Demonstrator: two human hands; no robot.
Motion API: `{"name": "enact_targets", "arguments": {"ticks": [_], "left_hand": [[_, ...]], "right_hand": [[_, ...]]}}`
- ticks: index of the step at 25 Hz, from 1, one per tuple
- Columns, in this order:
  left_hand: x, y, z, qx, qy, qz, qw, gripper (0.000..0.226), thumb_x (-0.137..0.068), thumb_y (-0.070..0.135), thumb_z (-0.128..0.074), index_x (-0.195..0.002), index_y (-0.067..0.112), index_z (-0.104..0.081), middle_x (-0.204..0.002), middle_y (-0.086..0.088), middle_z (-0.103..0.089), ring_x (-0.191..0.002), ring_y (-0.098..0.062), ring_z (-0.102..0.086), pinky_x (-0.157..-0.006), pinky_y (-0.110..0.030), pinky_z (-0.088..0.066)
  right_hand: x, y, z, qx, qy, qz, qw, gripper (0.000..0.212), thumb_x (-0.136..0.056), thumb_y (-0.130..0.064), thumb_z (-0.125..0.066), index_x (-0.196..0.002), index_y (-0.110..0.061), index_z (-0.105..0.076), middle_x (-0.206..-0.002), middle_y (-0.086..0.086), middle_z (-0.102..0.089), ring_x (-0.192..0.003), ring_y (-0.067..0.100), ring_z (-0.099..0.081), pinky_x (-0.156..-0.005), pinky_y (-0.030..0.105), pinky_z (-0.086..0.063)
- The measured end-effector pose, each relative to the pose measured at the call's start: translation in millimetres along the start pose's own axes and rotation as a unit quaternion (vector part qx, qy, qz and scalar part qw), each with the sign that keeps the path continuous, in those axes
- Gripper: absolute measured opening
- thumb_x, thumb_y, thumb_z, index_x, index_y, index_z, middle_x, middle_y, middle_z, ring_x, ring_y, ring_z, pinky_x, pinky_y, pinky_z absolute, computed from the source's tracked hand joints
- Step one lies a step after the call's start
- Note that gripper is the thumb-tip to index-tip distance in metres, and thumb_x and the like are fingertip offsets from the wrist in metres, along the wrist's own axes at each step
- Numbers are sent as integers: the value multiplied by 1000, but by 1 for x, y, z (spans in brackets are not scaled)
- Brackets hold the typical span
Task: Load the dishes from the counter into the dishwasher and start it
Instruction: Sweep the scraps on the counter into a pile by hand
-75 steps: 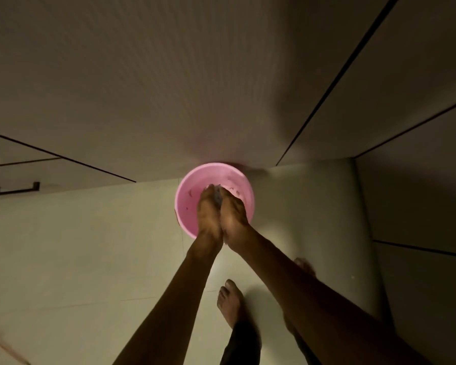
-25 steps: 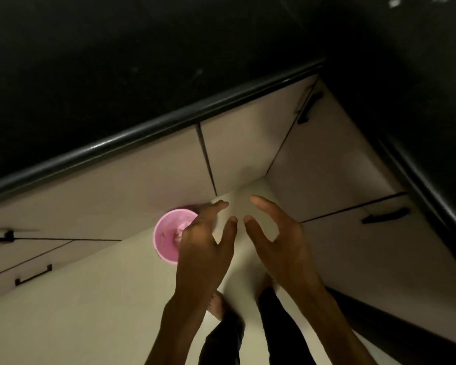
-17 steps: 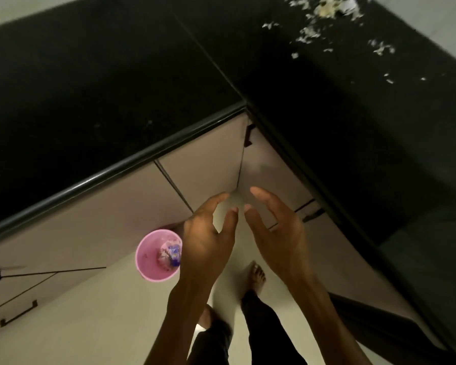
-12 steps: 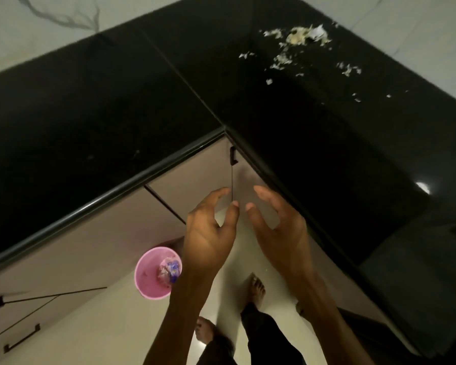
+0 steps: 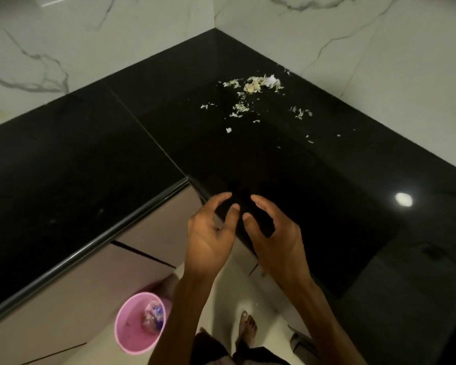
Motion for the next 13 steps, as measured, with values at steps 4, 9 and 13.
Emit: {"name": "enact_targets", "arguments": {"ticks": [4,9,13], "left_hand": [[-42,-15,-24,-25,-15,-4,1000,35,-96,44,-52,-130,36,-52,-137,14,-51,-124,1,-47,-100,-28,-48],[-110,-87,-41,-180,-74,18,981,83,-90,57,-53,-154,21,-15,-164,1,1,-148,-13,8,-121,-44,-12],[-180,-126,-28,-289,-81,43,953,116,-78,83,-38,-153,11,13,-161,-11,20,-142,-20,26,-119,-43,9]], "right_hand": [[-42,18,12,51,30,14,998,55,-94,-37,-59,-144,-26,-41,-145,-6,-47,-123,-9,-40,-91,0,-37],[-89,94,20,239,37,-125,962,99,-88,-66,-49,-156,-16,2,-164,3,8,-149,17,10,-122,44,2],[-116,133,21,317,70,-207,923,114,-79,-88,-19,-152,-8,19,-159,10,25,-145,23,27,-119,50,12]]}}
Point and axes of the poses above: each hand's wrist, its own x-axis away from the middle knuckle, its own z-axis out of the back of the hand, y = z × x, the point moved 10 cm from there along -x, towards the middle knuckle
